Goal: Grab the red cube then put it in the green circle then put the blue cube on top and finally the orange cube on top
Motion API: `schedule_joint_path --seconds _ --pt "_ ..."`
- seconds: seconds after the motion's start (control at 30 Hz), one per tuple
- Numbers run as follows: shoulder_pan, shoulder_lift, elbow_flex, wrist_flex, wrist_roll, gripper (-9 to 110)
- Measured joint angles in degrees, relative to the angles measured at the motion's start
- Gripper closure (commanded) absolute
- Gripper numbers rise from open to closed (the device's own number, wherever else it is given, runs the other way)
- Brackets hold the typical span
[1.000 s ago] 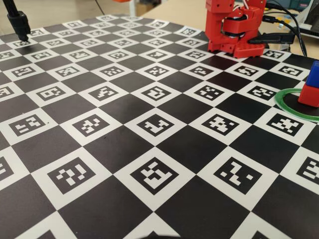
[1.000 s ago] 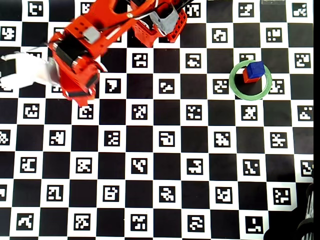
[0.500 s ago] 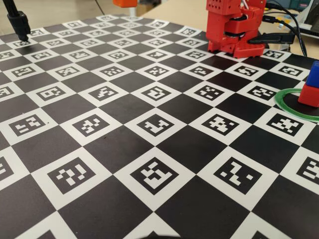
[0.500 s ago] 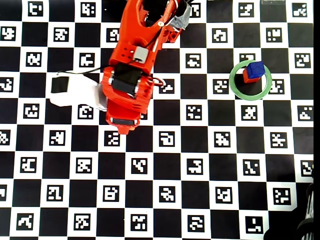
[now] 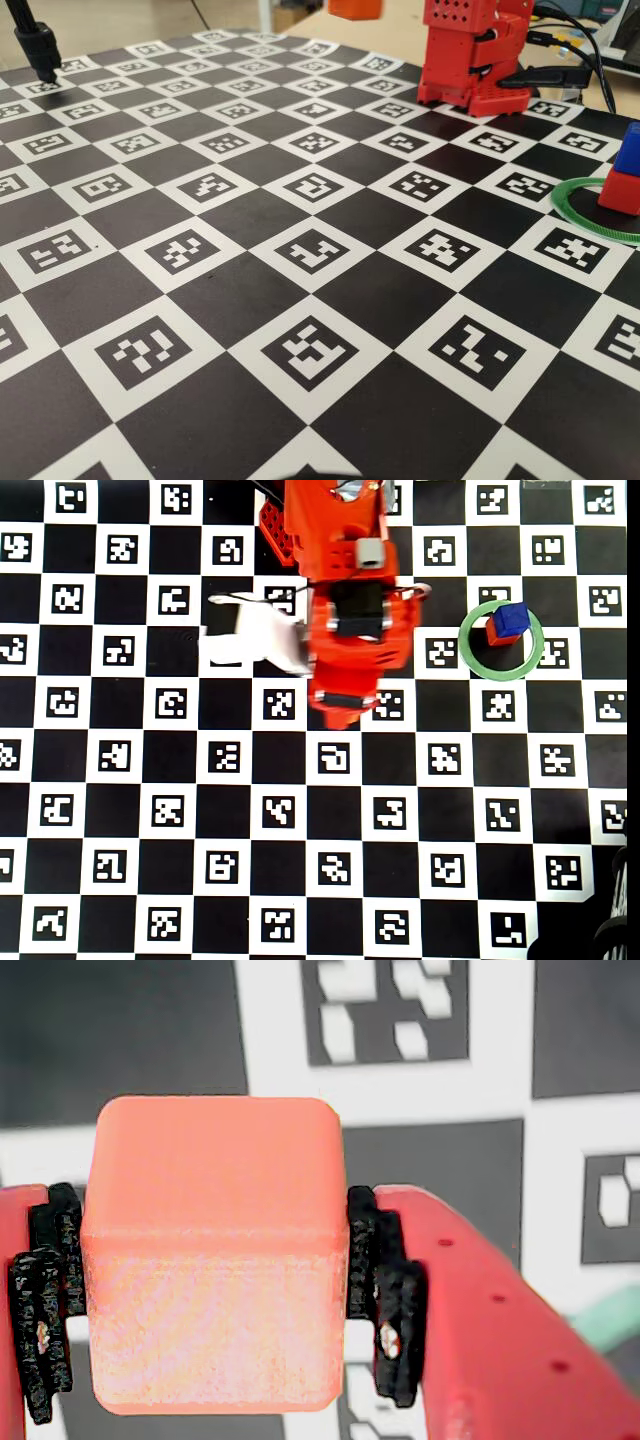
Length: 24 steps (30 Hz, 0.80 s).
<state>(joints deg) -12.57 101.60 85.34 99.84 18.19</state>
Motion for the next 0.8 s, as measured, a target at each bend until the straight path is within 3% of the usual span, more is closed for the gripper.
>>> schedule_joint_path --seconds 0.27,0.8 --pt "-17.31 -1.67 0.00 0.00 14.15 100" --pt "-40.96 -11.51 -9.93 -2.11 27.69 100"
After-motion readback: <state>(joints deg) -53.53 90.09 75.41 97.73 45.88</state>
